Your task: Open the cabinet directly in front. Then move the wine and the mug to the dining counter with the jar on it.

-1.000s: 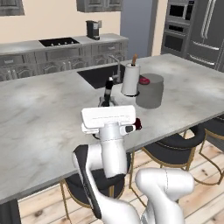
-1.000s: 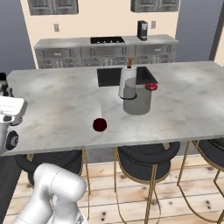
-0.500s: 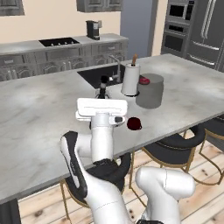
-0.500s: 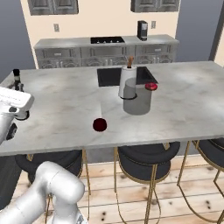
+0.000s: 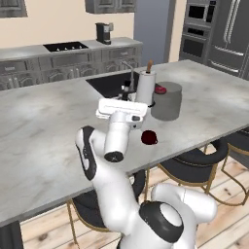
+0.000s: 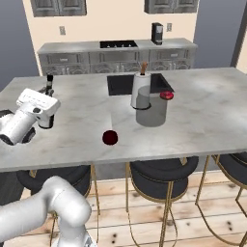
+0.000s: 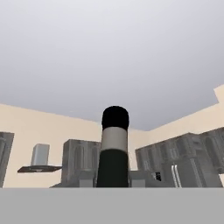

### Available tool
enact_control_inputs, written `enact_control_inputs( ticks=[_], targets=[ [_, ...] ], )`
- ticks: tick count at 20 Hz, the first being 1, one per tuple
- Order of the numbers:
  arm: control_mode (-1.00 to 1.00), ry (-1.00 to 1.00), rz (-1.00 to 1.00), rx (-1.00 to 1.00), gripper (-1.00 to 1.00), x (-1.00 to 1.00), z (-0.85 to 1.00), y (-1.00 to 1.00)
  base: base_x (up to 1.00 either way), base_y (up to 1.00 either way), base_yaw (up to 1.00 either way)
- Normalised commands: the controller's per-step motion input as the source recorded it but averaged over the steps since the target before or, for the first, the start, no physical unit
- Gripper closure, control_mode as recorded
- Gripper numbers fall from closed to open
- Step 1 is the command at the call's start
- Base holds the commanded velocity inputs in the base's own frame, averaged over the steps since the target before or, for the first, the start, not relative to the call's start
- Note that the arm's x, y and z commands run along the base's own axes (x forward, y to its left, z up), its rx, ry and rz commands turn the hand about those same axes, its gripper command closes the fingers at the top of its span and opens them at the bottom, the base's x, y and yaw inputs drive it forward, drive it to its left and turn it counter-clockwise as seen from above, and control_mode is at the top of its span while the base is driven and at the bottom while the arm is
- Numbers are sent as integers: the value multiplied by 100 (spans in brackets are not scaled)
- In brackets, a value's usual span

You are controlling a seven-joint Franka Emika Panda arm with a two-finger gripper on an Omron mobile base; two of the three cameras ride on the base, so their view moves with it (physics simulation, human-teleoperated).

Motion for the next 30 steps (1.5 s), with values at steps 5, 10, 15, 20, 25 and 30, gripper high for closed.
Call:
enact_control_inputs(
  ticks=[5, 10, 15, 20, 25, 30],
  targets=[
    [-100, 0, -5, 0, 100, 85, -48, -54, 0, 0, 0],
    [-100, -8, 0, -2, 100, 18, -11, 0, 0, 0, 0],
    [-100, -33, -1, -14, 100, 41, -61, 0, 0, 0, 0],
    [-100, -34, -3, -30, 100, 6, -97, 0, 0, 0, 0],
    [-100, -21, -10, -27, 100, 2, -76, 0, 0, 0, 0],
    [-100, -7, 0, -4, 100, 4, -46, 2, 0, 0, 0]
  ],
)
